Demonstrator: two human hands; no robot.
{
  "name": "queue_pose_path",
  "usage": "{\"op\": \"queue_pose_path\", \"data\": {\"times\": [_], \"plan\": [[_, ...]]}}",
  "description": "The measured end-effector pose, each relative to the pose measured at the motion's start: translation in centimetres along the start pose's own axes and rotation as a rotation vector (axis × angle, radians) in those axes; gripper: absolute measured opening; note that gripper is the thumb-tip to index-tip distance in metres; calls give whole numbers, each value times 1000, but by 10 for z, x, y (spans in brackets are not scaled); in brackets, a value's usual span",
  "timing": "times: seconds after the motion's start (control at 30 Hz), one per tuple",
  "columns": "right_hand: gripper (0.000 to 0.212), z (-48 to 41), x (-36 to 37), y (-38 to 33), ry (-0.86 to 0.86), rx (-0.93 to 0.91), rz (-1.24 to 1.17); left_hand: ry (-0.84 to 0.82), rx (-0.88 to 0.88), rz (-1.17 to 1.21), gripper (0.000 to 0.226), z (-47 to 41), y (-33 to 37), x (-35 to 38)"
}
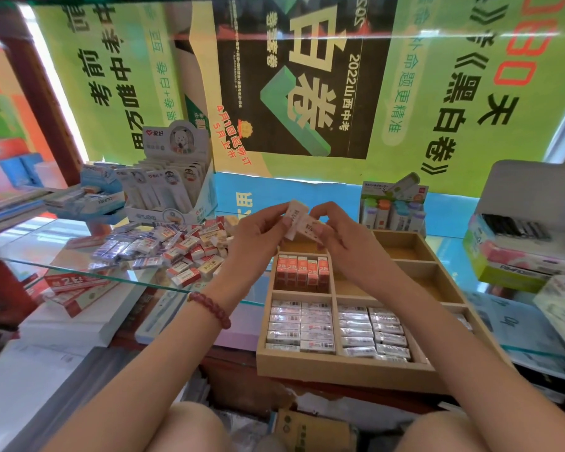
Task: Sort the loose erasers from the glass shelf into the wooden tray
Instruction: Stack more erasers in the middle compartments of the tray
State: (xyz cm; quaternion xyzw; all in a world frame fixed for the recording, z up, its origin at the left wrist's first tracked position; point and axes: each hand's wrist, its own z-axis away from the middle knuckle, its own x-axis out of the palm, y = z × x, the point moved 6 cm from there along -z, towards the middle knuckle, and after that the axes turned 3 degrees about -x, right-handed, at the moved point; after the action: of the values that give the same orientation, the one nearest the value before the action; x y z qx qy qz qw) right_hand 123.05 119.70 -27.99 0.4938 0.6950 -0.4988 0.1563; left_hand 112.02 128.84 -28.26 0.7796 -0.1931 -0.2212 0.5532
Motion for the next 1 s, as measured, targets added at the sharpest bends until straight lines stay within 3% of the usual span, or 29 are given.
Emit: {"op": "queue_pose_path", "data": {"times": [0.3, 0.47, 0.63, 0.83, 0.93, 1.0], "plan": [[18, 5, -29, 8, 193, 70, -316, -26, 7, 15, 21, 1, 3, 10], [7, 4, -25, 5, 134, 61, -448, -118, 15, -53, 18, 3, -1, 17], [29, 2, -26, 2, 140, -38, -229, -46, 28, -50, 5, 2, -4, 10], [63, 1, -21, -2, 56, -77, -44, -118, 20, 23, 20, 6, 2, 17], [63, 2, -21, -3, 40, -49, 9, -152, -9, 68, 25, 10, 6, 23], [57, 4, -22, -6, 33, -51, 39, -167, 40, 42, 16, 11, 8, 25]]}}
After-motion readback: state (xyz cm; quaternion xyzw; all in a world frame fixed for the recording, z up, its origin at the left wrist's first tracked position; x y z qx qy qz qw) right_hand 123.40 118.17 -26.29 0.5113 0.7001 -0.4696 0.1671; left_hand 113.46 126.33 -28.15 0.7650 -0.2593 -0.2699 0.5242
